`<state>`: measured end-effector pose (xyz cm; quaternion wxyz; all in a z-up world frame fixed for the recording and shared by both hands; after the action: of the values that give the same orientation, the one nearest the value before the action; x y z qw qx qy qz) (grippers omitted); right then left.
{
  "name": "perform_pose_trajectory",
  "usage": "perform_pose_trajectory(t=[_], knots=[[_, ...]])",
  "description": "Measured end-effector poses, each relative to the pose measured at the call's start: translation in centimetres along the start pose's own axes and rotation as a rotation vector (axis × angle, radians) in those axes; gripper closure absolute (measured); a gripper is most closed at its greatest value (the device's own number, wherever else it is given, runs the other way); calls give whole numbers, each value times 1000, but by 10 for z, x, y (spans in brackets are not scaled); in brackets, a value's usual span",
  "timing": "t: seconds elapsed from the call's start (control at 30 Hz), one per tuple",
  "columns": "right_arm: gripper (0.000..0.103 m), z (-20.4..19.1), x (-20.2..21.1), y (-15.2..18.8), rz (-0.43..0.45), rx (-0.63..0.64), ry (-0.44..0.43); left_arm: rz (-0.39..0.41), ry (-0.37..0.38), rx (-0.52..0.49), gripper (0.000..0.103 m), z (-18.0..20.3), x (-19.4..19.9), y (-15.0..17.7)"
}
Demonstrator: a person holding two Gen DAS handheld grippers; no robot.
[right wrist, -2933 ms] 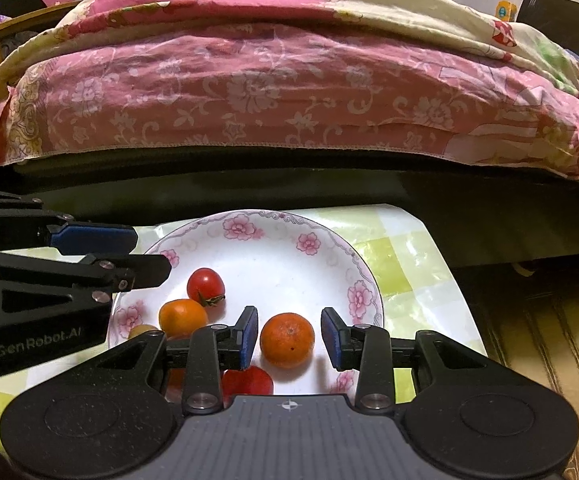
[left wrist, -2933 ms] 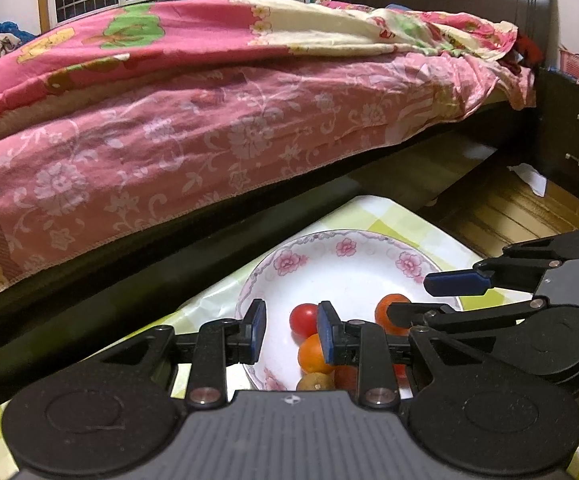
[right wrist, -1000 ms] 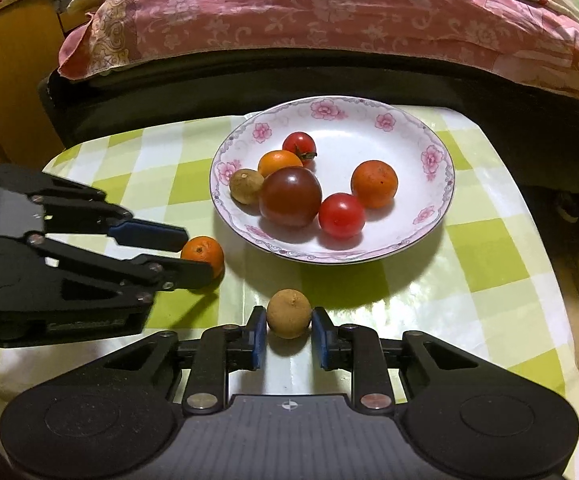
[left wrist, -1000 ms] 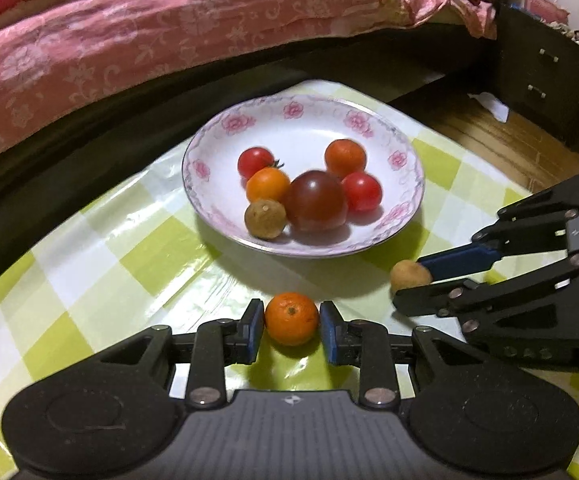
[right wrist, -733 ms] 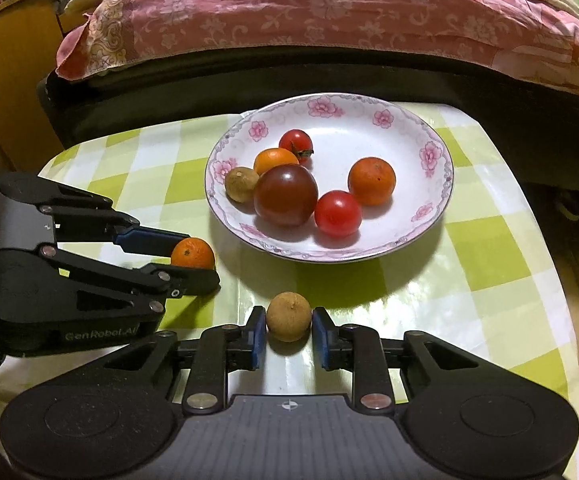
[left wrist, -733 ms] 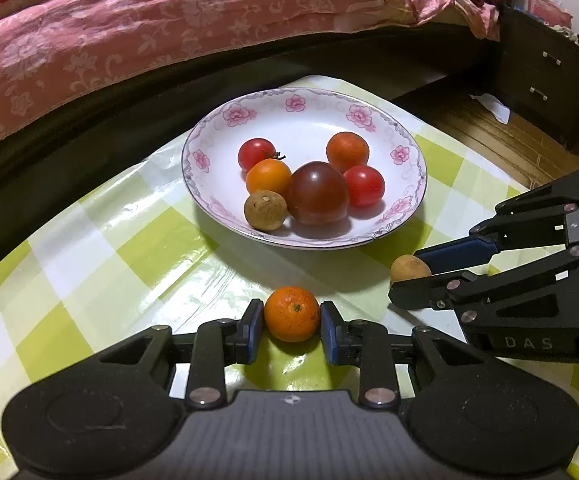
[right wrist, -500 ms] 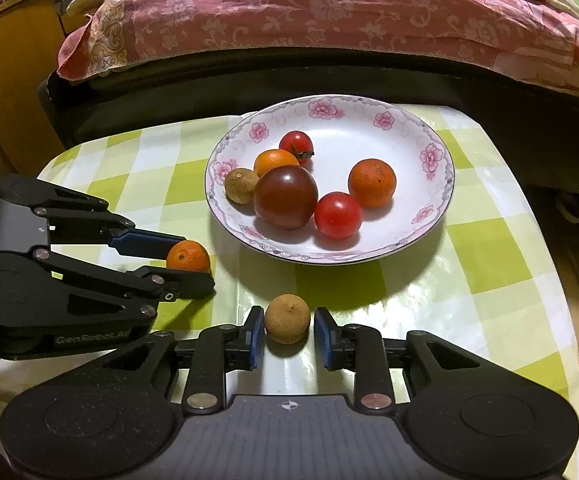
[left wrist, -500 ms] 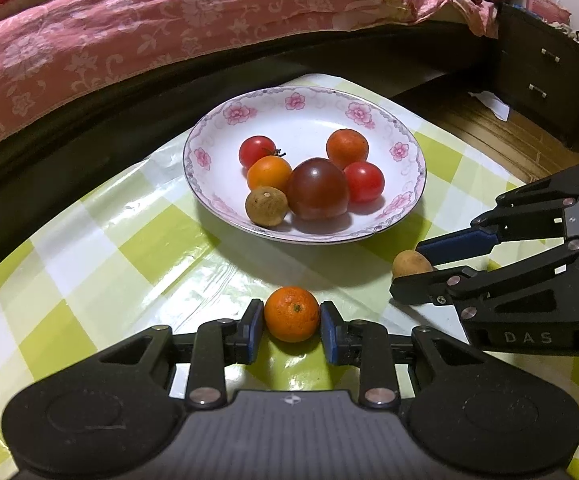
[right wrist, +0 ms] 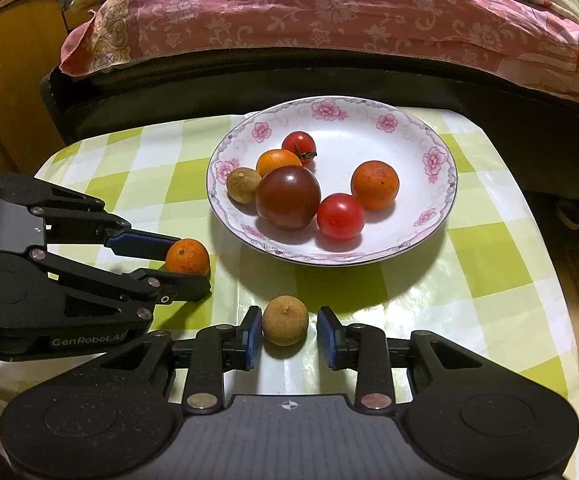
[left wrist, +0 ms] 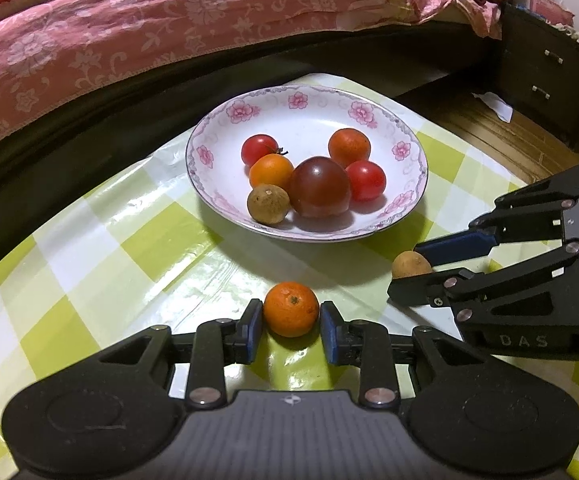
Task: Organize fruits
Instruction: 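Carry the orange and brown fruit over the bowl and open both tools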
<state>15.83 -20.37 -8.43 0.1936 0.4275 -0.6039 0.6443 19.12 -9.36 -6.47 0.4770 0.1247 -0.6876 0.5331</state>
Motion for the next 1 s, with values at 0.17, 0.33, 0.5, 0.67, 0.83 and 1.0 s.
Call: perform_pose_trajectory(t=[0.17, 0.33, 0.5, 0.67, 0.83, 1.0], knots=[[81, -2, 1, -2, -11, 2, 2, 4, 4, -2, 66, 1, 5, -2], [81, -4, 3, -1, -20, 0, -10, 9, 18, -10, 66, 6, 12, -3], [81, -5, 12, -6, 3, -12, -23, 34, 24, -12, 67, 9, 20, -10], [81, -4, 19, -13, 29, -22, -20, 63, 22, -4, 67, 8, 27, -19], [81, 1, 25, -23, 63, -35, -9, 93, 13, 3, 67, 6, 29, -30], [81, 6, 29, -33, 95, -40, 6, 119, -5, 9, 67, 4, 28, -41]])
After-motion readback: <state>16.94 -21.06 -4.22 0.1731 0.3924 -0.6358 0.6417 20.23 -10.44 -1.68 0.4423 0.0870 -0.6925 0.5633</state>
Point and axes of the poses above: each gripper's, at about its wrist camera, not at the fingertips, and x roughly against the way its jaws point, z to its right, y to its underside, the point moved 4 cm from there along -x, roughly the way its jaws point
